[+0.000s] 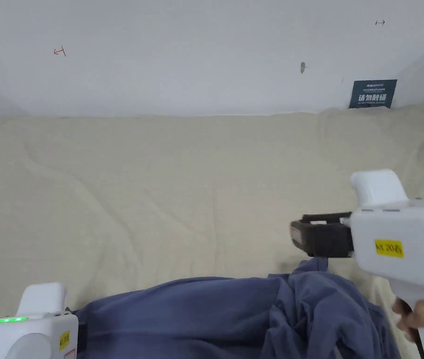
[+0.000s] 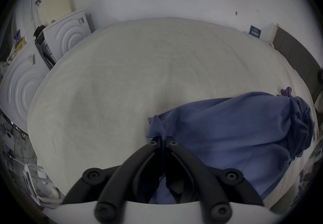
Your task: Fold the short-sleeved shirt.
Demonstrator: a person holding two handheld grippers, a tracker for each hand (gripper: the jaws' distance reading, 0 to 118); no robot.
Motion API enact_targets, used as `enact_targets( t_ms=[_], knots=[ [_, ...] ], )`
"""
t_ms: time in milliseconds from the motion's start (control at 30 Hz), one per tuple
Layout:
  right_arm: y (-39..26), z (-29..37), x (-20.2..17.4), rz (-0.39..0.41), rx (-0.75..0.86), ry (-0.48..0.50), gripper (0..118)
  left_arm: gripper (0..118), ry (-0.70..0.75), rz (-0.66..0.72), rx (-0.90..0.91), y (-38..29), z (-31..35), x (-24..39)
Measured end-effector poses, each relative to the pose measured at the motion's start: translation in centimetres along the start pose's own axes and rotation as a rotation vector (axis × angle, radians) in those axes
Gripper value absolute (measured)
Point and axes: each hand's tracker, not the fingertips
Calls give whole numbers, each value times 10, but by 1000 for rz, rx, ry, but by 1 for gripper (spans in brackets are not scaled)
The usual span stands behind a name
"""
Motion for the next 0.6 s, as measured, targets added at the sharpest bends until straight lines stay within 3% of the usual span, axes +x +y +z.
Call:
enact_targets(
  t_ms=[33, 133, 200, 233, 267, 400, 533, 600],
  knots=[
    [6, -9, 2, 4, -40, 42, 101, 4, 13, -20, 7, -1, 1, 2],
    [19, -41, 11, 6, -176, 63, 101, 4, 10, -29, 5, -1, 3, 3],
    [24, -80, 31, -41, -326, 51, 101, 4, -4, -17, 0, -1, 4, 1],
    [23, -90, 35, -60, -385, 38, 101, 4, -4, -12, 1, 0, 2, 0],
    [21, -107, 43, -98, -439, -40, 101, 4, 0, -12, 2, -1, 3, 0],
    [-3, -150, 62, -111, -573, -78, 100, 4, -6, -18, -11, -1, 1, 2],
    [-29, -172, 64, -201, -666, -99, 100, 4, -5, -19, -27, -1, -8, 3],
    [-26, -172, 54, -147, -609, -152, 99, 4, -4, -31, -33, -1, -9, 6]
  ],
)
